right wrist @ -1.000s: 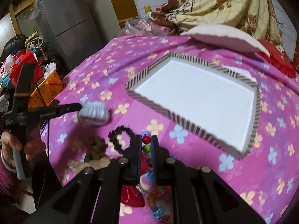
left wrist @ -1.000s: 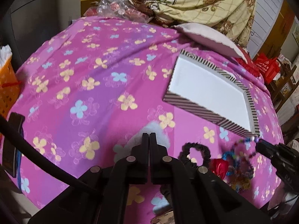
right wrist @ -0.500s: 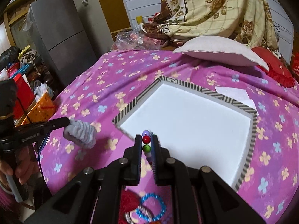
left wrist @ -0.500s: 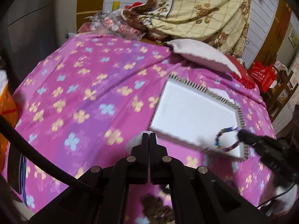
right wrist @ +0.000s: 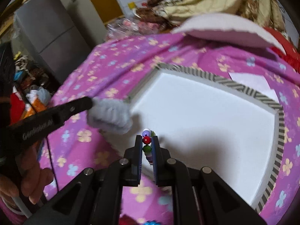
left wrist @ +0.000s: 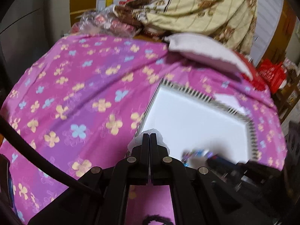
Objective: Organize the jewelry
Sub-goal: 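Carry the scrunchie and bracelet into the striped tray and open both tools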
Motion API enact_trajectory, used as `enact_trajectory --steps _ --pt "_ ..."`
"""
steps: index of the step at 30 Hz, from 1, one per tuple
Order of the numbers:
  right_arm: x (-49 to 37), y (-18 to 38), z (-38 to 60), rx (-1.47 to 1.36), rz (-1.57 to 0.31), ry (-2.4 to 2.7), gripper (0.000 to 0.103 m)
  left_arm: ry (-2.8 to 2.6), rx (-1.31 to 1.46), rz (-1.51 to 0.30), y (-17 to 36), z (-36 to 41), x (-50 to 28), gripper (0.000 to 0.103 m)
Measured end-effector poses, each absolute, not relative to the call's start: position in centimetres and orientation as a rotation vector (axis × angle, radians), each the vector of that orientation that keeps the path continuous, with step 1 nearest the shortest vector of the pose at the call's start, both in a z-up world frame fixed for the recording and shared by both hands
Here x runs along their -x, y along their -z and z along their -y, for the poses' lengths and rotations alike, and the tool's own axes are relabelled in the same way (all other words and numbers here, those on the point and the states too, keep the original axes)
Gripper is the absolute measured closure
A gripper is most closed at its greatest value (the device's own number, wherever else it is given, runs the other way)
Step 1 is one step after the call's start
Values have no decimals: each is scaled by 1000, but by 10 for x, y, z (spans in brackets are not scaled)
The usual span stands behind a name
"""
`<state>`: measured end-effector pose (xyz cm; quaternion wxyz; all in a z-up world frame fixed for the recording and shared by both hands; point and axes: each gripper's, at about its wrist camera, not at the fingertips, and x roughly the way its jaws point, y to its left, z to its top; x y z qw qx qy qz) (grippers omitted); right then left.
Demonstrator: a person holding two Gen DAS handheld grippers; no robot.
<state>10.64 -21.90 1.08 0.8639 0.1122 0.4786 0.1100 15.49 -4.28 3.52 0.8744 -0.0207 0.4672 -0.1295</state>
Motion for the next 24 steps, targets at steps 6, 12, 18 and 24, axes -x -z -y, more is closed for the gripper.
enact_trajectory --steps 6,12,18,24 --pt "-116 25 243 -264 -1077 -152 93 245 -14 -1019 -6 38 -145 90" --pt "-117 42 230 -234 -1133 -165 93 245 -47 -1028 -2 39 -136 90" --pt "-107 43 218 -212 -1151 -198 93 273 -49 -1059 1 41 -126 90" --pt "-98 39 203 -156 -1184 -252 93 319 -30 -1079 0 48 -132 90"
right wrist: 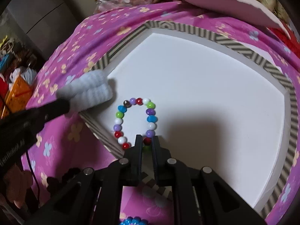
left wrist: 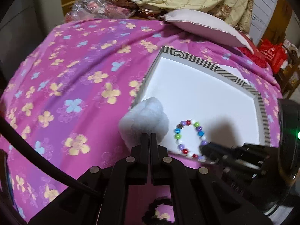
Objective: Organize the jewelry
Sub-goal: 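Carry the scrunchie and bracelet into the striped tray and open both tools, then withdraw both tools from the tray toward the remaining bows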
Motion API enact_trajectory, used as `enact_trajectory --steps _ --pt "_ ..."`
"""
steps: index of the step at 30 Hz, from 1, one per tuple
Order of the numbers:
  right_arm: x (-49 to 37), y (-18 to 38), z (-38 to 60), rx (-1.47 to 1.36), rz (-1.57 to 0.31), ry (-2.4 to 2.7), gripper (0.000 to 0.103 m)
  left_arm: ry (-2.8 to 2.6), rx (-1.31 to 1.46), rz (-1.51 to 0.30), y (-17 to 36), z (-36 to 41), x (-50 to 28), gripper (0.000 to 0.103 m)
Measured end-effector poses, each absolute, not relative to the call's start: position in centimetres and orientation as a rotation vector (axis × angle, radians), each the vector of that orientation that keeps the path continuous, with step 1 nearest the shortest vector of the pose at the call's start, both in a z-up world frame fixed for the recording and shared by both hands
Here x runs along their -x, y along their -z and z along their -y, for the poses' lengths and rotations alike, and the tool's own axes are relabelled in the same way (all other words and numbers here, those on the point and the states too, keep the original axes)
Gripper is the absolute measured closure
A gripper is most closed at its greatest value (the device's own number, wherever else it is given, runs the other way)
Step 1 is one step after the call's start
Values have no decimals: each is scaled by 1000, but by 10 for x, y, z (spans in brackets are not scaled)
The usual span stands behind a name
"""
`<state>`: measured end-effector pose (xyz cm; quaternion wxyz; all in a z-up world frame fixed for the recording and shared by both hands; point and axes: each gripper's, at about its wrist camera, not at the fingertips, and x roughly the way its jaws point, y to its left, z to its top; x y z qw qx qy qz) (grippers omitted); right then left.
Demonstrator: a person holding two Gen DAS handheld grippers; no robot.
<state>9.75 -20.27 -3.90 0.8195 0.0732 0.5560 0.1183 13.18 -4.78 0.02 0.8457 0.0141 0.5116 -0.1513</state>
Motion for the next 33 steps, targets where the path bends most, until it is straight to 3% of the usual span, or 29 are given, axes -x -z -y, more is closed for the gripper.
enact_trajectory --steps 6,8,9,10,11,13,17,33 --pt "-82 38 199 -132 -1209 -284 93 316 -35 -1100 7 55 -136 90" --pt "-79 36 204 -127 -1204 -256 85 320 -22 -1105 7 53 -134 89" --pt "-78 34 206 -131 -1195 -242 73 324 -13 -1112 7 52 -134 88" --pt "-75 30 211 -143 -1180 -232 64 334 -1 -1120 6 50 -132 84" --pt "-72 26 215 -161 -1165 -232 62 342 6 -1128 6 49 -130 76" --pt "-67 18 221 -178 -1146 -231 61 349 17 -1138 5 44 -126 67" --pt "-50 -5 231 -179 -1095 -218 60 344 37 -1139 -1 30 -114 63" --pt "44 -53 217 -212 -947 -183 50 227 -74 -968 -44 4 -26 63"
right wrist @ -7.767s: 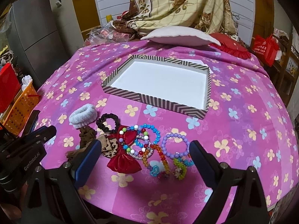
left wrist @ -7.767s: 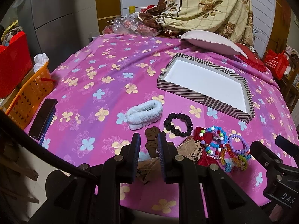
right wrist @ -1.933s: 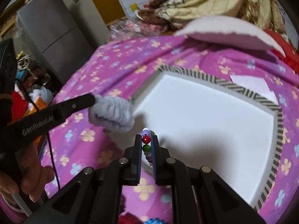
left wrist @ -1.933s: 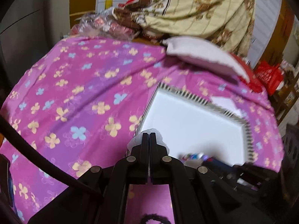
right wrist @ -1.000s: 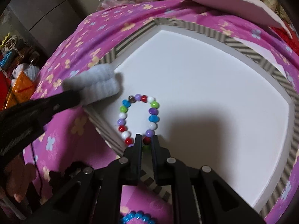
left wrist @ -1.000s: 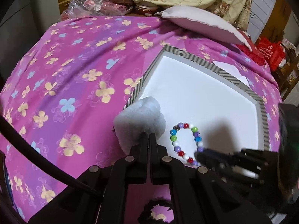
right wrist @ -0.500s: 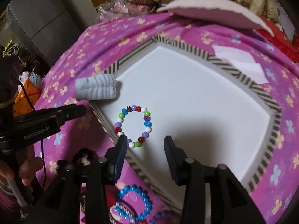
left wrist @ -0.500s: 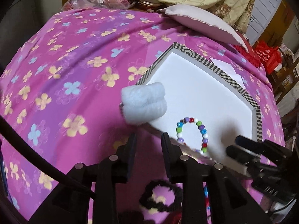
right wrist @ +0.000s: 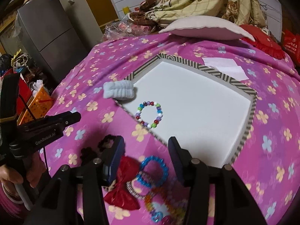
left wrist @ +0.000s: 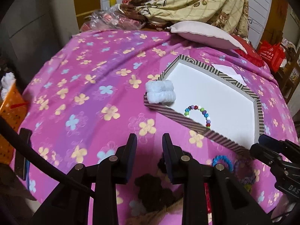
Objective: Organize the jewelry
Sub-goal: 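Withdraw both tools from the tray toward the remaining bows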
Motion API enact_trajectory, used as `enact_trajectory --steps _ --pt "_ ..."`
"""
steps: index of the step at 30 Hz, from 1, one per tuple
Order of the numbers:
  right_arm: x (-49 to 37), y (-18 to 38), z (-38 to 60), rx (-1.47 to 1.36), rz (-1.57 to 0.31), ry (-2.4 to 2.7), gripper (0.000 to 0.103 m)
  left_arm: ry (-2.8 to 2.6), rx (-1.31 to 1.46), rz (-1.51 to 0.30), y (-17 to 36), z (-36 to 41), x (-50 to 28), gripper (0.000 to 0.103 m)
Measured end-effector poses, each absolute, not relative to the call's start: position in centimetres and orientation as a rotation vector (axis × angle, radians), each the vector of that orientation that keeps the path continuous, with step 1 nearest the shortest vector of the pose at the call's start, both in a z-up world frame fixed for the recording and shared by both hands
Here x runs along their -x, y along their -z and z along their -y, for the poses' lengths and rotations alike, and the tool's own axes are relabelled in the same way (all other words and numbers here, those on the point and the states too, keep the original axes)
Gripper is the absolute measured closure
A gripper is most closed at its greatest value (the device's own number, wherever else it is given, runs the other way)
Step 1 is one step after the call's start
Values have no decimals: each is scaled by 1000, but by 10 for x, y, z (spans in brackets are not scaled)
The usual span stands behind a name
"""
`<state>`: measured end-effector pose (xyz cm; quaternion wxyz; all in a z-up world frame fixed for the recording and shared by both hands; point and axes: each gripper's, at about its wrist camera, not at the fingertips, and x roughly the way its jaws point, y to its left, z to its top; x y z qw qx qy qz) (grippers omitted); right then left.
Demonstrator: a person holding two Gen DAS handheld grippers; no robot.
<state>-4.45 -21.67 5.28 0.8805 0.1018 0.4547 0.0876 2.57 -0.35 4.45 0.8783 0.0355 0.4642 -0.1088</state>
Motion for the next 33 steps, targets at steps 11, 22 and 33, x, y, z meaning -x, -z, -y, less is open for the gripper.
enact_trajectory --steps 11,22,33 --pt "84 -55 205 -202 -931 -164 46 207 -87 -924 -45 1 19 63" --pt "103 -61 193 -166 -916 -161 42 198 -86 -932 -39 3 45 63" --pt "111 -62 185 -149 -919 -174 39 197 -96 -927 -38 2 58 63"
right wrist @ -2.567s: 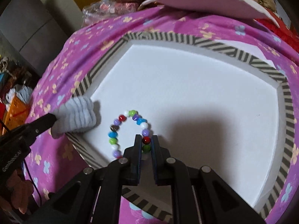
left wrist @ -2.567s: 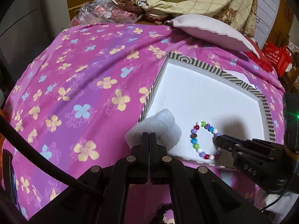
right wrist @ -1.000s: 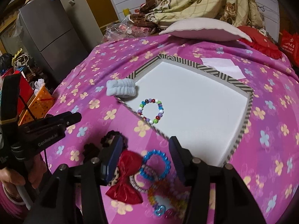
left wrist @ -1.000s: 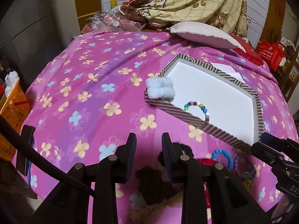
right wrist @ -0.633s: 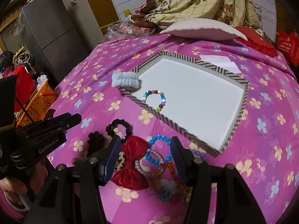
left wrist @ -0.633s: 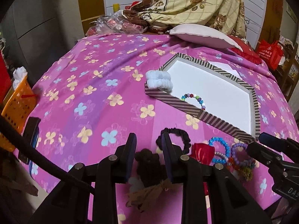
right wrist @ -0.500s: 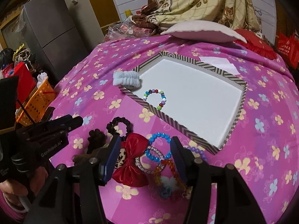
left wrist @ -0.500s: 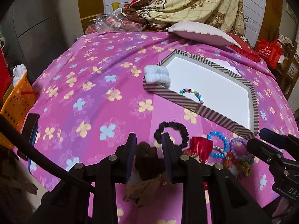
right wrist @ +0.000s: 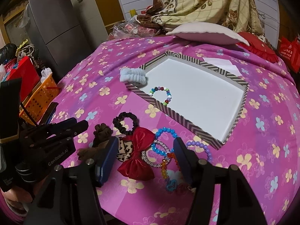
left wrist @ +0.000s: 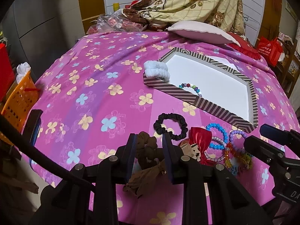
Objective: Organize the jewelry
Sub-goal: 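Withdraw both tools from the tray toward the remaining bows, then grasp the brown ribbon bow clip with the left tool while the right tool grasps the red satin bow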
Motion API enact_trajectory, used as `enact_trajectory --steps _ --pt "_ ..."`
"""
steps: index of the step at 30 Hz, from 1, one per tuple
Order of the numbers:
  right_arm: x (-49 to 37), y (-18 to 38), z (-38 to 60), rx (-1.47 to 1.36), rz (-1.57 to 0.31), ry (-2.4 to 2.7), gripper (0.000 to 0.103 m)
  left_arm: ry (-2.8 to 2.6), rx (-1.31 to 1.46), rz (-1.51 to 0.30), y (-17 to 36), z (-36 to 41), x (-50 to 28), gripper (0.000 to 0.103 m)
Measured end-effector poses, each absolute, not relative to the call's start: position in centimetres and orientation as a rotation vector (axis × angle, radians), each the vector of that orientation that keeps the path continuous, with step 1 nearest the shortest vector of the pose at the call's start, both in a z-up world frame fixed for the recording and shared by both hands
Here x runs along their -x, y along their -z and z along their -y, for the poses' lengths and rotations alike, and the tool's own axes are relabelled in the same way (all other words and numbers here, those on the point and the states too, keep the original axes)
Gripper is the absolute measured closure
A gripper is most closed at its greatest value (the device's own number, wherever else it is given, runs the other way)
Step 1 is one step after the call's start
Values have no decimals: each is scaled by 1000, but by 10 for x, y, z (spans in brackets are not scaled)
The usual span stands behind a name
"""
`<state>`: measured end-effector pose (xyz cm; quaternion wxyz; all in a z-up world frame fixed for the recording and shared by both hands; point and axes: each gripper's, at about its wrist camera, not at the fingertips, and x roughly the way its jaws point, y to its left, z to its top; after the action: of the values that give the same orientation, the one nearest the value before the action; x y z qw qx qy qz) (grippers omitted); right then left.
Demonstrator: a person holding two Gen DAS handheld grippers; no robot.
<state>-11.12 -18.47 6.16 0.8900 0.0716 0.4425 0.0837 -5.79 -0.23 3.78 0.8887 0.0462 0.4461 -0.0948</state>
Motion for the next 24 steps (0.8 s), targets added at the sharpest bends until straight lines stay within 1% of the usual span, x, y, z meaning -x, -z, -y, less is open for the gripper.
enact_trajectory --steps 24 --pt "111 -52 182 -145 -947 -181 39 200 -85 -956 -29 0 62 63"
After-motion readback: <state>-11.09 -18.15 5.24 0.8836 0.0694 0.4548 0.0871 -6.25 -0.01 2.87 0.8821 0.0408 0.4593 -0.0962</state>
